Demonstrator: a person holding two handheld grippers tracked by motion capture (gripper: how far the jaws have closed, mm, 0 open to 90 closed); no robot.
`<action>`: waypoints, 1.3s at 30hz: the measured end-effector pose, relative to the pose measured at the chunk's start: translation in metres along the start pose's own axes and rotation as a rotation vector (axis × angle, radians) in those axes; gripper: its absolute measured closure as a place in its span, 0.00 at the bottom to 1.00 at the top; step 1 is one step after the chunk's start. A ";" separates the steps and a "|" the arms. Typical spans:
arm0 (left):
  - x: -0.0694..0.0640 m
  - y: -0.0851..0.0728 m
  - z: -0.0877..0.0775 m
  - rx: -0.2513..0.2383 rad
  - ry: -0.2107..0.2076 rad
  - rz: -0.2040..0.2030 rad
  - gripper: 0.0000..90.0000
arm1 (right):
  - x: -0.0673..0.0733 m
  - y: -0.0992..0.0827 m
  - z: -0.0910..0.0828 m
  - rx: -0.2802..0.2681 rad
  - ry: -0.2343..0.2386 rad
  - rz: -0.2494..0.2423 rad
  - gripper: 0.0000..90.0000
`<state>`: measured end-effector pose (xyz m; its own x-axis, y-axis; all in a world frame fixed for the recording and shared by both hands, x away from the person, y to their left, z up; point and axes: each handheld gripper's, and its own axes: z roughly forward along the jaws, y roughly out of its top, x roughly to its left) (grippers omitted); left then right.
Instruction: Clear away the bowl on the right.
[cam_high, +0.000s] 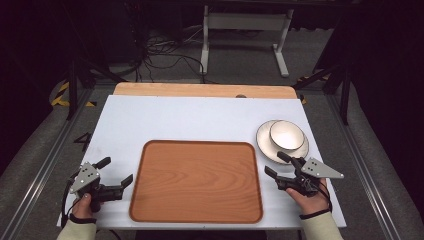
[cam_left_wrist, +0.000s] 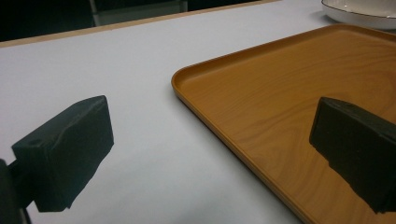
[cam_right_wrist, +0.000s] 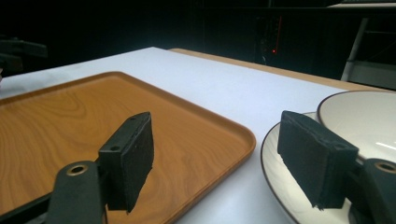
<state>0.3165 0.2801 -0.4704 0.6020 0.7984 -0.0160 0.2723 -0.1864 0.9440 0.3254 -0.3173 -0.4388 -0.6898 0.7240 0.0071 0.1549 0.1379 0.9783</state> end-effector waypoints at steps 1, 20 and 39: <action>0.000 0.000 0.000 0.000 0.000 0.000 0.00 | 0.000 0.001 -0.001 -0.003 -0.002 0.002 0.30; 0.000 0.000 0.000 0.001 0.001 0.004 0.01 | -0.002 0.025 -0.009 -0.040 0.011 -0.022 0.32; 0.000 0.000 0.000 0.000 0.004 0.001 0.00 | -0.023 0.046 -0.001 -0.004 -0.015 -0.066 0.32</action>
<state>0.3167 0.2802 -0.4703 0.5995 0.8002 -0.0139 0.2720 -0.1873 0.9439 0.3484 -0.3283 -0.3936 -0.6880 0.7231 -0.0609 0.1065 0.1835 0.9772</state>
